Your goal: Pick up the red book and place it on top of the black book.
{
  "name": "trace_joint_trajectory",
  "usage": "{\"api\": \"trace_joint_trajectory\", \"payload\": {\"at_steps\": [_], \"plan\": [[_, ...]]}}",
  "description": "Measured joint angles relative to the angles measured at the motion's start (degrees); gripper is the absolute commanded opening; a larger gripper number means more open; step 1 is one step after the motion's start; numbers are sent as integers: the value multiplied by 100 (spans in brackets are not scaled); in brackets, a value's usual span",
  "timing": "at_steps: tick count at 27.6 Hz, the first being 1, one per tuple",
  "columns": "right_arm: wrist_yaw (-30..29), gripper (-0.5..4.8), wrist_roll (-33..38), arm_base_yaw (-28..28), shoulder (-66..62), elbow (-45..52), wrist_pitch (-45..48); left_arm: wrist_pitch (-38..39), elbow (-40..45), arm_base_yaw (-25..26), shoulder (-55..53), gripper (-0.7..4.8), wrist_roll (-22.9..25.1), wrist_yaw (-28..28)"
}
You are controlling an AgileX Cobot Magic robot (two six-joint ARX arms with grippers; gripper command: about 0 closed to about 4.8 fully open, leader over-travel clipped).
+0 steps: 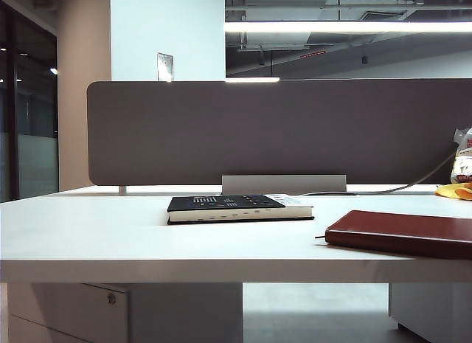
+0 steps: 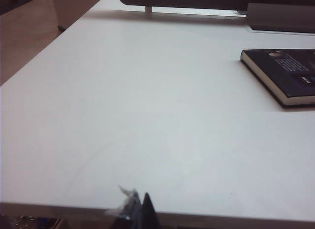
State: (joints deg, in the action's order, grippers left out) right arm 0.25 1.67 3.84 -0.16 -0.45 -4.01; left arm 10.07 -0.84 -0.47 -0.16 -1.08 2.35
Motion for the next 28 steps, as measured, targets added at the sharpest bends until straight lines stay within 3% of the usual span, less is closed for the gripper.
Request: {"api": "trace_joint_trajectory", "payload": {"at_steps": [3,8,12,16,20,23,28], "plan": [[-470,-1,15,0,0,0,2,0,0,0,0,-6,-229,0],[-551,-1,17,2,0,0,2,0,0,0,0,-6,-479,-50],[-651,-1,17,9,0,0,11,-42,11,0,0,-6,-1443,-807],[-654,-1,133,33,0,0,17,-153,9,-2,0,-6,-1923,-2317],[-654,-1,166,33,0,0,22,195,-107,0,2,-6,-2192,-2645],[-654,-1,168,33,0,0,24,942,-590,0,-2,-6,-2352,-2789],[-651,-1,168,33,0,0,26,1134,-1683,0,-52,-6,-2767,-2892]]}}
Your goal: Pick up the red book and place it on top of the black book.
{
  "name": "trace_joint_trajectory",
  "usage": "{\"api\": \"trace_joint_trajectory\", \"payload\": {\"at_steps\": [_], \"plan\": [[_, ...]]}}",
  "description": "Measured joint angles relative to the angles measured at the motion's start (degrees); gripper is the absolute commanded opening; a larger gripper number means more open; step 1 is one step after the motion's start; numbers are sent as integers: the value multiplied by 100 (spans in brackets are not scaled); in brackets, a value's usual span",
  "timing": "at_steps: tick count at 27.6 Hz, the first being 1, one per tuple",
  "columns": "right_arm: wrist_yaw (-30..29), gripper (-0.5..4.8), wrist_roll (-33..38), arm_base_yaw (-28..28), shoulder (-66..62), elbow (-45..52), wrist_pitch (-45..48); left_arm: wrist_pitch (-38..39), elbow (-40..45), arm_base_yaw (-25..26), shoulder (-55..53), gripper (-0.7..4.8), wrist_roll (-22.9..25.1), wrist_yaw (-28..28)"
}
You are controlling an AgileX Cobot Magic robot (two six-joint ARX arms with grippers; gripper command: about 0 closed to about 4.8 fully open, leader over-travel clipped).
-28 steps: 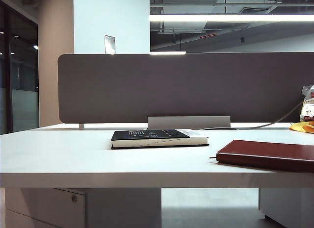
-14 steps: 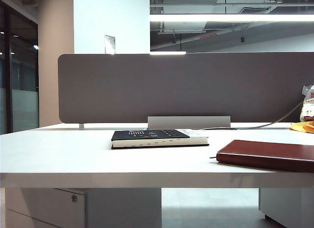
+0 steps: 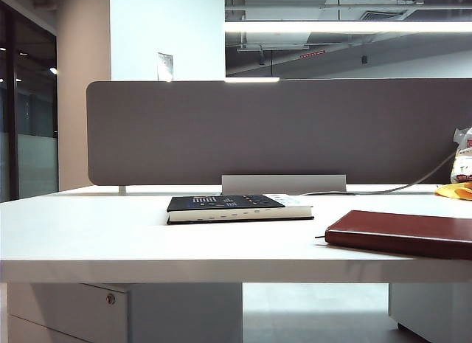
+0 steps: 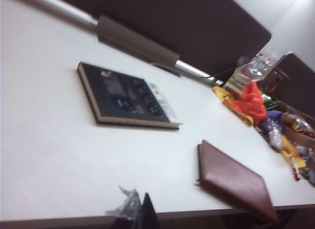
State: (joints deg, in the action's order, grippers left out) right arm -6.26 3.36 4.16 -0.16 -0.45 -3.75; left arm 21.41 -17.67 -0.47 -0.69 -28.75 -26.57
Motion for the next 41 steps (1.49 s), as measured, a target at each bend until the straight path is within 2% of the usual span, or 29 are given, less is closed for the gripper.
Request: {"api": "trace_joint_trajectory", "payload": {"at_steps": [2,5,11,13,15,18,26,29,33,37,41], "plan": [[0,-1,0,0,0,0,0,291,-339,0,-372,-6,0,-105],[0,-1,0,0,0,0,0,693,-798,0,-1419,-6,229,-684],[0,-1,210,0,0,0,0,1327,-2028,-13,-3307,-6,1270,-1344],[2,-1,393,0,0,0,0,1486,-2511,-186,-3665,-6,1624,-1394],[0,-1,540,0,0,0,-2,1635,-2798,-345,-3873,-6,1803,-1357],[0,-1,699,0,0,0,-37,2041,-3370,-743,-4358,-6,2168,-973],[-2,-1,1008,0,0,0,-153,2216,-3497,-940,-4564,-6,2529,-411],[-2,-1,1283,0,0,0,-155,2216,-3497,-940,-4625,-6,2564,-422],[-138,-1,1582,0,0,0,-238,2361,-3497,-949,-4839,-6,2638,-866],[-289,-1,1847,0,0,0,-463,2433,-3731,-1429,-5097,-6,2747,-844],[-407,-1,2079,0,0,0,-479,2524,-4444,-1910,-5591,-6,2841,-579]]}}
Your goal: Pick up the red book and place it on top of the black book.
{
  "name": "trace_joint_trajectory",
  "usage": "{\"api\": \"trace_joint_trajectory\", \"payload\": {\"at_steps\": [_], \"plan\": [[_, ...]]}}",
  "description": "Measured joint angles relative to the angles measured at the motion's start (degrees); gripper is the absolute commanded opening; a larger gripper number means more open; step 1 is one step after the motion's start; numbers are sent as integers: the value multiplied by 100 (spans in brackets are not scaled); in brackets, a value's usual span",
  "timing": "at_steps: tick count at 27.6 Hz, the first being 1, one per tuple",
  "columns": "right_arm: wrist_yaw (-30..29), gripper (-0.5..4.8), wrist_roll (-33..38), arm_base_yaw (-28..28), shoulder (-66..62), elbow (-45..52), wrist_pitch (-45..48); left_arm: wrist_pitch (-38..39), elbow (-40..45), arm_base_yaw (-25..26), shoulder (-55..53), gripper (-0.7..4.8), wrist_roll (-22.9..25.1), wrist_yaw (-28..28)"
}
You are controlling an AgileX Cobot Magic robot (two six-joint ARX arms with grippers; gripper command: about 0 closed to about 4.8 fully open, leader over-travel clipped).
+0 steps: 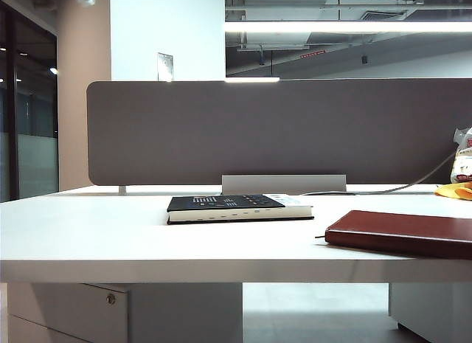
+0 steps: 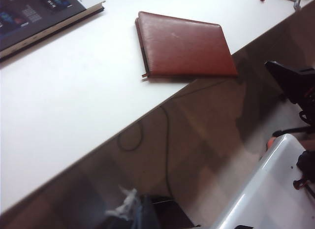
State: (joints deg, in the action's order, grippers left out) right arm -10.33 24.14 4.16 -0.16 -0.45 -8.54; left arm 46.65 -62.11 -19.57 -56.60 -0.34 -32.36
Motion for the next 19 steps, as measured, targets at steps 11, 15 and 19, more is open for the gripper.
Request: {"api": "trace_joint_trajectory", "payload": {"at_steps": [11,15,19], "plan": [[22,-2,1473,0,0,-2,-96,291,-243,-28,-361,-6,420,107],[249,-2,2081,-2,0,-2,-136,291,-243,-28,-361,-6,444,168],[328,-2,2686,-2,0,-2,-146,291,-243,-28,-361,-6,459,175]]}}
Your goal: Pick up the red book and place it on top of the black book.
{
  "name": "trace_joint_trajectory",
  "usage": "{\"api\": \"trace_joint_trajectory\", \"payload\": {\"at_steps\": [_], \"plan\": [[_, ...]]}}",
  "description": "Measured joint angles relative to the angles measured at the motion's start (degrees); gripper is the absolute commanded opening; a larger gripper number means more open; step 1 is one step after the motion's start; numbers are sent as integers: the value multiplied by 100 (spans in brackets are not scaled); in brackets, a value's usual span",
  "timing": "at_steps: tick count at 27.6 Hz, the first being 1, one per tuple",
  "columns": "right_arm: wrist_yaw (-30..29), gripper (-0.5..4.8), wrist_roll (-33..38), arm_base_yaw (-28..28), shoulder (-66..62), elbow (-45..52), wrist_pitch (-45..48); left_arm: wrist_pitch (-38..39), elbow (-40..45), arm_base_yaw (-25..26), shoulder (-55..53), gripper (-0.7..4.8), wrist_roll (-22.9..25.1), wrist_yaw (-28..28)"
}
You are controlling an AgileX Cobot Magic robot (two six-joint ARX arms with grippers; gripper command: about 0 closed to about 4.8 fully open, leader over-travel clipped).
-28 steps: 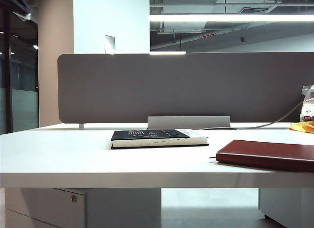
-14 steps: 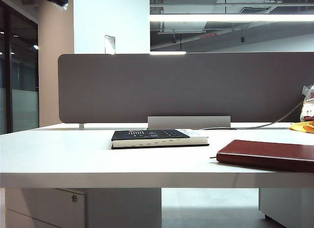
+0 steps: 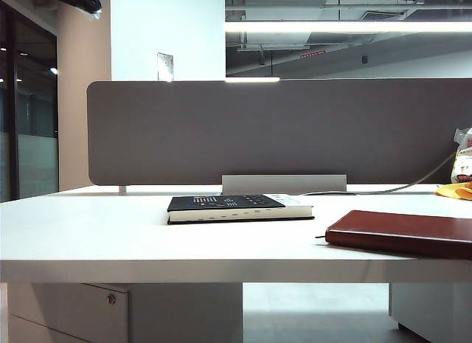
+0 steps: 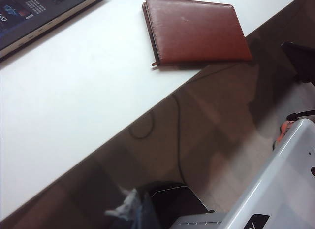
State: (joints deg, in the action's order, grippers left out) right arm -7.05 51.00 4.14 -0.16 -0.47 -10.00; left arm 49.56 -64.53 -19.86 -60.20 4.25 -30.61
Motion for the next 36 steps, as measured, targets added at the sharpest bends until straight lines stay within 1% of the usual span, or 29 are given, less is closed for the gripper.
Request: {"api": "trace_joint_trajectory", "payload": {"at_steps": [5,6,13,19,24,27,33,36], "plan": [[155,-2,1113,-2,0,0,-4,0,0,0,0,-6,2,2],[170,-2,1233,-4,0,0,-4,0,0,0,0,-6,2,2],[116,-1,1346,-4,0,0,-4,22,0,0,-2,-6,90,2],[103,-1,1051,-4,0,0,4,59,0,0,-2,-6,94,2],[72,0,1080,-2,0,0,105,63,0,0,-2,-6,111,2],[-48,0,1213,-2,0,0,291,66,0,0,-2,-6,138,2],[-52,0,1690,-2,0,0,367,72,0,0,-52,-6,151,4],[-52,-1,1906,-2,0,0,658,72,0,0,-70,-6,153,2]]}}
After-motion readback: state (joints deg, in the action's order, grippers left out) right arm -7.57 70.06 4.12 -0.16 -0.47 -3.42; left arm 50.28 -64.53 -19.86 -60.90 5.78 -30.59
